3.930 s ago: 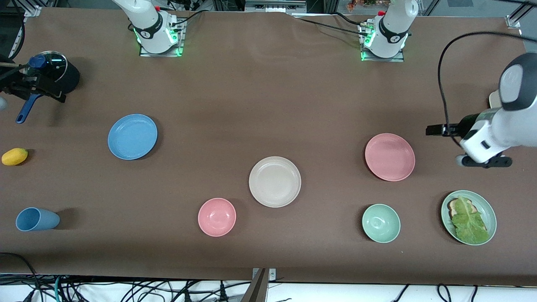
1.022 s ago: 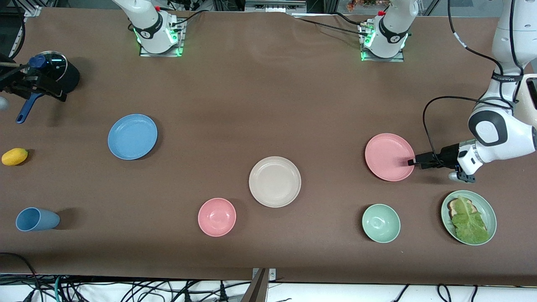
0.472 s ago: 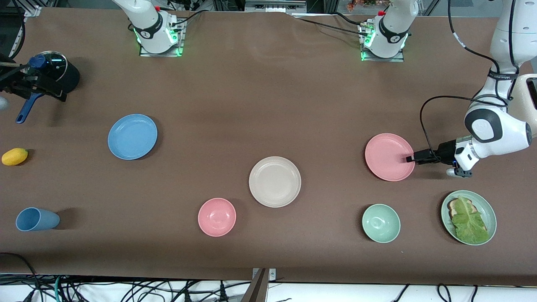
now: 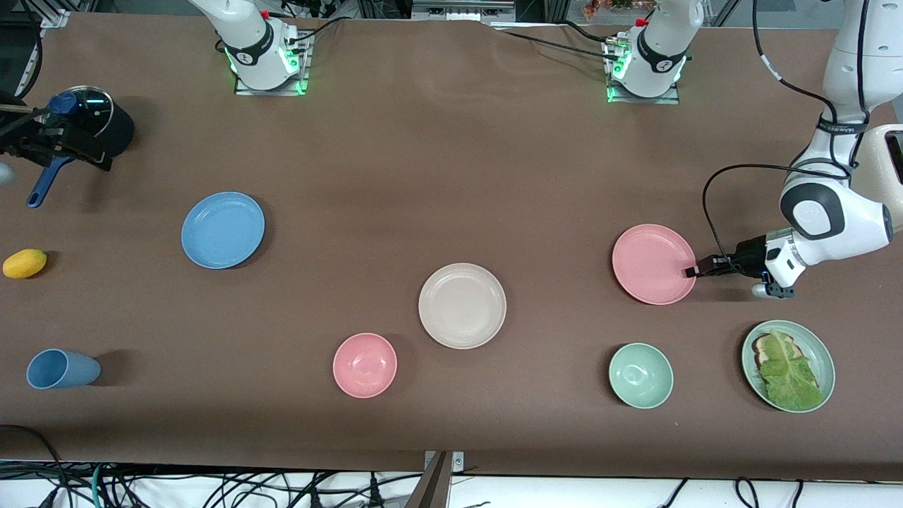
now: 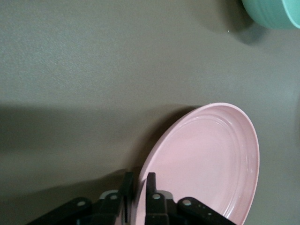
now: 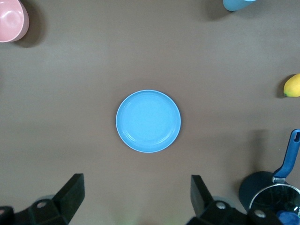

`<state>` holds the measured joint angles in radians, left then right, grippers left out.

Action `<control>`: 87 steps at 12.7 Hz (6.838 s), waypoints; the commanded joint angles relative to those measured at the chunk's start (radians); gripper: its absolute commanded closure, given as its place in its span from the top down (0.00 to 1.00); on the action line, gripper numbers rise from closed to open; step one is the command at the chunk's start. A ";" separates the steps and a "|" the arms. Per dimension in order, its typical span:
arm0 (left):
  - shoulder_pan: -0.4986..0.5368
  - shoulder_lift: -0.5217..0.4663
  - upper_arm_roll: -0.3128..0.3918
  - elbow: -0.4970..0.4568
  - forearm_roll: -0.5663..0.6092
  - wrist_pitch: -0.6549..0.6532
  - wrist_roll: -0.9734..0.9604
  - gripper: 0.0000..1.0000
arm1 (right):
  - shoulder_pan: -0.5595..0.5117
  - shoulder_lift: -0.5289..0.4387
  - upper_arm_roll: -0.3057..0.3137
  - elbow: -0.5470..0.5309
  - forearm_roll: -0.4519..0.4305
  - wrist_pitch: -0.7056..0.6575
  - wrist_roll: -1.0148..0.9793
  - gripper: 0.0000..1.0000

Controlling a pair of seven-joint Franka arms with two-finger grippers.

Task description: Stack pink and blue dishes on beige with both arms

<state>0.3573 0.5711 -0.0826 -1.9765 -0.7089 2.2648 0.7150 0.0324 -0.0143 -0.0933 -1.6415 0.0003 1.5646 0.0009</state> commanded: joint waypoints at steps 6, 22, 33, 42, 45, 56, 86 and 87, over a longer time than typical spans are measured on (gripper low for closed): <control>-0.015 -0.082 -0.005 -0.021 -0.021 -0.017 0.006 0.00 | 0.006 -0.004 -0.006 0.006 0.006 -0.012 -0.007 1.00; -0.563 -0.179 -0.013 0.134 0.459 0.088 -0.992 0.00 | 0.004 -0.004 -0.009 0.006 0.007 -0.014 -0.007 1.00; -0.761 0.039 -0.003 0.182 0.471 0.422 -1.223 0.00 | 0.004 -0.004 -0.009 0.006 0.006 -0.014 -0.007 1.00; -0.880 0.133 0.075 0.278 0.471 0.433 -1.350 0.00 | 0.004 -0.004 -0.009 0.006 0.006 -0.014 -0.007 1.00; -0.880 0.154 0.076 0.294 0.471 0.433 -1.350 0.00 | 0.004 -0.004 -0.009 0.006 0.006 -0.014 -0.007 1.00; -0.860 0.121 0.099 0.306 0.474 0.400 -1.323 0.81 | 0.004 -0.004 -0.009 0.005 0.001 -0.012 -0.006 1.00; -0.412 -0.086 0.236 0.538 0.473 -0.445 -0.357 1.00 | -0.235 0.614 -0.102 -0.261 0.521 0.445 -0.596 0.00; -0.412 -0.097 0.236 0.539 0.473 -0.465 -0.382 0.99 | -0.232 0.613 -0.102 -0.259 0.520 0.442 -0.601 0.00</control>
<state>-0.0510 0.4980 0.1496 -1.4521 -0.2679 1.8501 0.3750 -0.1882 0.5816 -0.2046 -1.9263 0.5070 2.0099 -0.5788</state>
